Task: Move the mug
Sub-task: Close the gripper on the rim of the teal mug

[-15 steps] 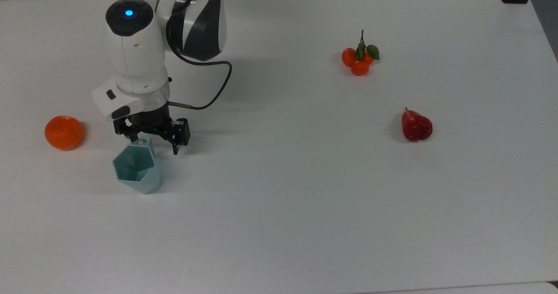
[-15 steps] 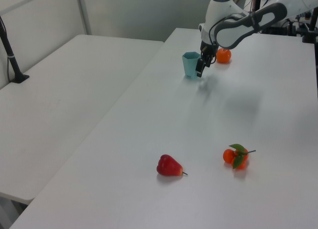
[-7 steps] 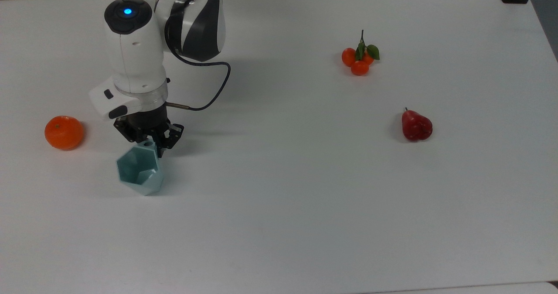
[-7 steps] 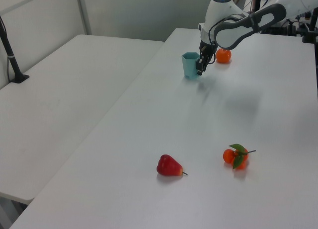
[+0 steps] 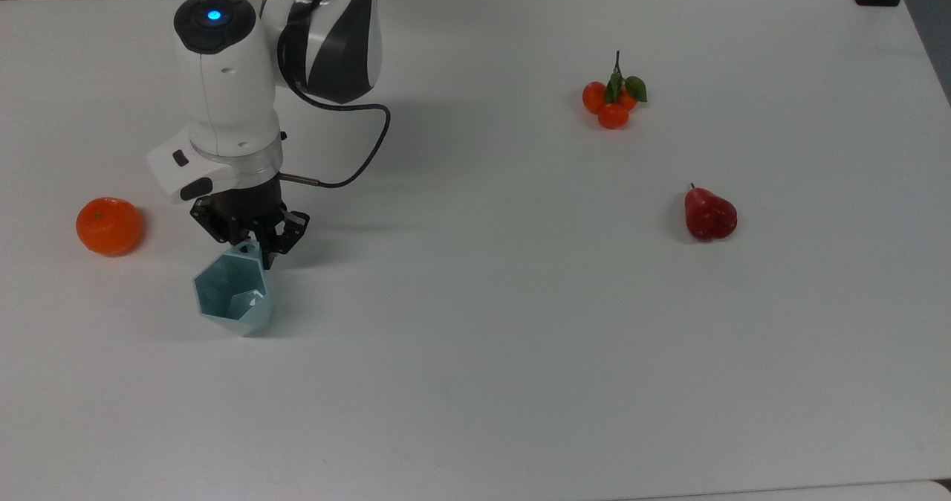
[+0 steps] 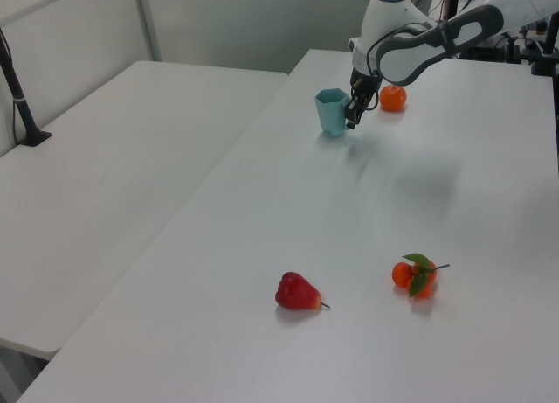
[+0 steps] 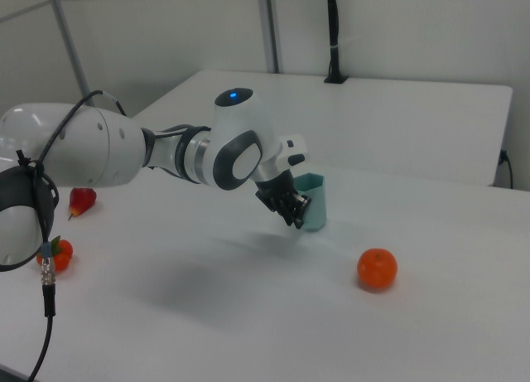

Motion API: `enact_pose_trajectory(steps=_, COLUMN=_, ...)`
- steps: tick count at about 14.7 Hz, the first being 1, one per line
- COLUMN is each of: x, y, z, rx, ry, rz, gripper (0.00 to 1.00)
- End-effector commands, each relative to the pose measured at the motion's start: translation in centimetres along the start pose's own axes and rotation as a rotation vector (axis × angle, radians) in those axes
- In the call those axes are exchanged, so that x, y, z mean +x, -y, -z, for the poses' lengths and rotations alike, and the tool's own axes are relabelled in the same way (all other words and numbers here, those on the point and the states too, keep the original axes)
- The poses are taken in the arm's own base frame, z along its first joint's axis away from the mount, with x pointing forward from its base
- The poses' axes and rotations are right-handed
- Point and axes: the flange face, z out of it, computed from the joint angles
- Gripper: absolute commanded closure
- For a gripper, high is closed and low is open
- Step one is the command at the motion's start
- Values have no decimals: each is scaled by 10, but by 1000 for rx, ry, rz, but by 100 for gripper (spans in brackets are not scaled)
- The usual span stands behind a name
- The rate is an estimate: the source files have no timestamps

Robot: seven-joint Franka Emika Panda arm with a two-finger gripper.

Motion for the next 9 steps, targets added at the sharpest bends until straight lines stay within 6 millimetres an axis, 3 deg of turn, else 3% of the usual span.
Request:
enact_pose_trajectory(steps=1, x=2, y=-1, z=17, rx=0, ry=-23, rz=-18, gripper=99)
enact_pose_trajectory(steps=6, x=-4, y=8, z=37, rx=5, ry=-26, rz=-44, gripper=98)
enact_pose_trajectory(steps=9, x=-16, y=44, z=68, rx=23, ry=-39, rz=-57, gripper=98)
